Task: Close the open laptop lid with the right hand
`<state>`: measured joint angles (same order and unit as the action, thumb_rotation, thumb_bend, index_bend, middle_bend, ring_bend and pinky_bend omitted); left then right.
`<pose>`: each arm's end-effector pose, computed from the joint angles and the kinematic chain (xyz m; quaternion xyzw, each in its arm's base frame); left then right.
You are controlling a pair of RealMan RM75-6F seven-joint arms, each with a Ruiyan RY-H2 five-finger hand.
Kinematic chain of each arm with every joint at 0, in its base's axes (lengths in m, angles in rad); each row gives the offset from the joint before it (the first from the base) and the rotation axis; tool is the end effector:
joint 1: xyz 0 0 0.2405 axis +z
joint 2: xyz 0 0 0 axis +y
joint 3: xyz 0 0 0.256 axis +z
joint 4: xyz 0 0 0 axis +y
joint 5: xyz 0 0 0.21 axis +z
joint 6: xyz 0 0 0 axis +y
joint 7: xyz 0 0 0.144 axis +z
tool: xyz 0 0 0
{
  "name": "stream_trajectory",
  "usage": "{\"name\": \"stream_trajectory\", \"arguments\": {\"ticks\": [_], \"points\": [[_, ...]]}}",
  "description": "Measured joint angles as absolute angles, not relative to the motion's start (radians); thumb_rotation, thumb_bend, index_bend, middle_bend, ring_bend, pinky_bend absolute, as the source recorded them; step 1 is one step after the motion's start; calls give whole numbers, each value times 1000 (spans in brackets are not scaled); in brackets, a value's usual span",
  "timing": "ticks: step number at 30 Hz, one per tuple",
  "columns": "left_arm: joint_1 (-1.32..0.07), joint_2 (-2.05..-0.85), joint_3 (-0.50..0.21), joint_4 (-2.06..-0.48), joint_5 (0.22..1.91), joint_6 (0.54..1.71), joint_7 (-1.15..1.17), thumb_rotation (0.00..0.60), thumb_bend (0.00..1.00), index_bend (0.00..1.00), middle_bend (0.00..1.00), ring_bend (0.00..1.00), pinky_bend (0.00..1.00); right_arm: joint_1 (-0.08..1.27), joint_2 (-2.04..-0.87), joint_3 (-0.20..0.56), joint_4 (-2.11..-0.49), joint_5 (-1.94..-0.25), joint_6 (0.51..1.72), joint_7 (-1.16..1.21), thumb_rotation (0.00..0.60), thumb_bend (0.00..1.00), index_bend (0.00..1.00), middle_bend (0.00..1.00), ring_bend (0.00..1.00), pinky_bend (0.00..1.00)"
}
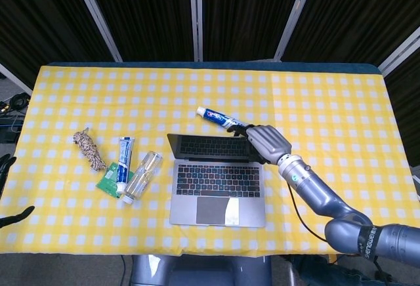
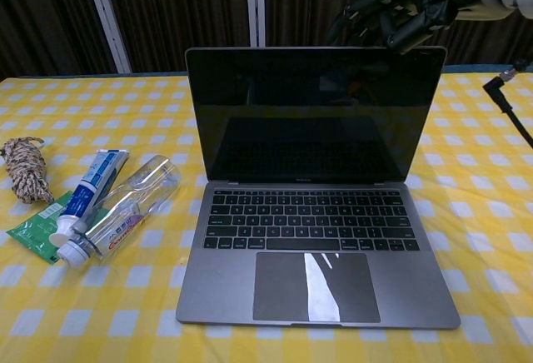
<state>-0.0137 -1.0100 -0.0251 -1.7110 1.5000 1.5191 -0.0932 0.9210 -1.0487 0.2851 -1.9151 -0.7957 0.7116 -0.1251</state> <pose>-0.3108 0.1531 0.1854 -0.5611 -0.4287 -0.3962 0.5869 -0.0744 -0.3544 0.0934 0.7212 -0.4900 0.3808 0.3078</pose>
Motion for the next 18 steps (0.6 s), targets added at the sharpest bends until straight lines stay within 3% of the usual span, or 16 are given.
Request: {"name": "stream_trajectory", "arguments": {"ticks": [10, 18], "points": [[-12, -1011, -22, -1714, 1506, 1524, -89, 600, 0, 0, 0, 0, 0, 896, -989, 266, -1990, -888, 677, -79, 600, 1000, 244, 315, 272, 312], [-12, -1013, -18, -1717, 1512, 1527, -82, 600, 0, 0, 0, 0, 0, 855, -968, 205, -2060, -1076, 669, -91, 600, 1000, 243, 315, 271, 312]]}}
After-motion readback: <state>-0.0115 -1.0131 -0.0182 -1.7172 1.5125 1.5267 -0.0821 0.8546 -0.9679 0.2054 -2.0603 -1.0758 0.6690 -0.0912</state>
